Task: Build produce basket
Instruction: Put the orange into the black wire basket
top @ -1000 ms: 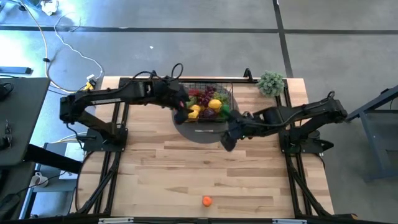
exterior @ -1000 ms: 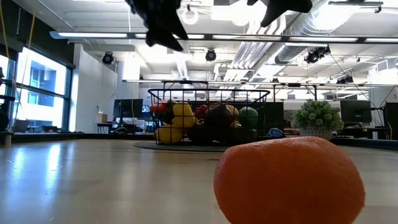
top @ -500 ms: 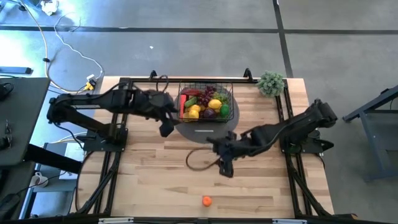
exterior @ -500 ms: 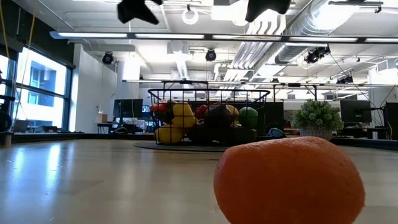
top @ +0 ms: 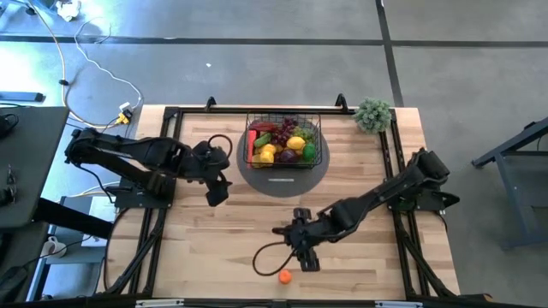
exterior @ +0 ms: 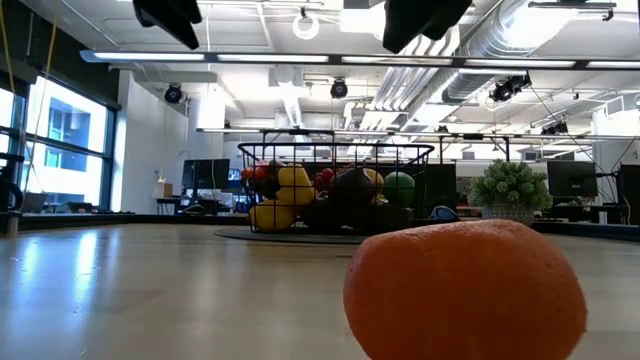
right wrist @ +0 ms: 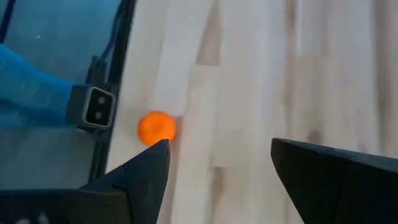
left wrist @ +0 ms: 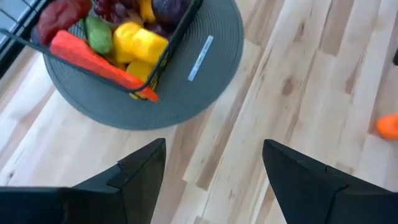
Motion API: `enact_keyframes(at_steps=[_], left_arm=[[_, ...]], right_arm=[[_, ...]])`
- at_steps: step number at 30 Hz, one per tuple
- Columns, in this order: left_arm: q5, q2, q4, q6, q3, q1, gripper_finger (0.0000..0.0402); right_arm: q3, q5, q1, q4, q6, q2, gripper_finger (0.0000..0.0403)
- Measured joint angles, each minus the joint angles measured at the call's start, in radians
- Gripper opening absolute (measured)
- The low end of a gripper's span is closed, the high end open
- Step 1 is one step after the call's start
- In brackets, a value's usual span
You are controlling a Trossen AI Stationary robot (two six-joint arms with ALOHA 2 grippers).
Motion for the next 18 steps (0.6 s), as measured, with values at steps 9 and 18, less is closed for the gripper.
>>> enact_keyframes(at_steps=[9, 18], left_arm=[[-0.018, 0.0, -0.045, -0.025, 0.0, -0.017, 0.0259], [-0.016, 0.0, -0.046, -0.053, 0.0, -0.017, 0.0259]], right_arm=[[0.0, -0.05, 0.054, 0.114, -0.037, 0.088, 0.0261], [0.0, -0.055, 0.102, 0.211, -0.12, 0.159, 0.0261]])
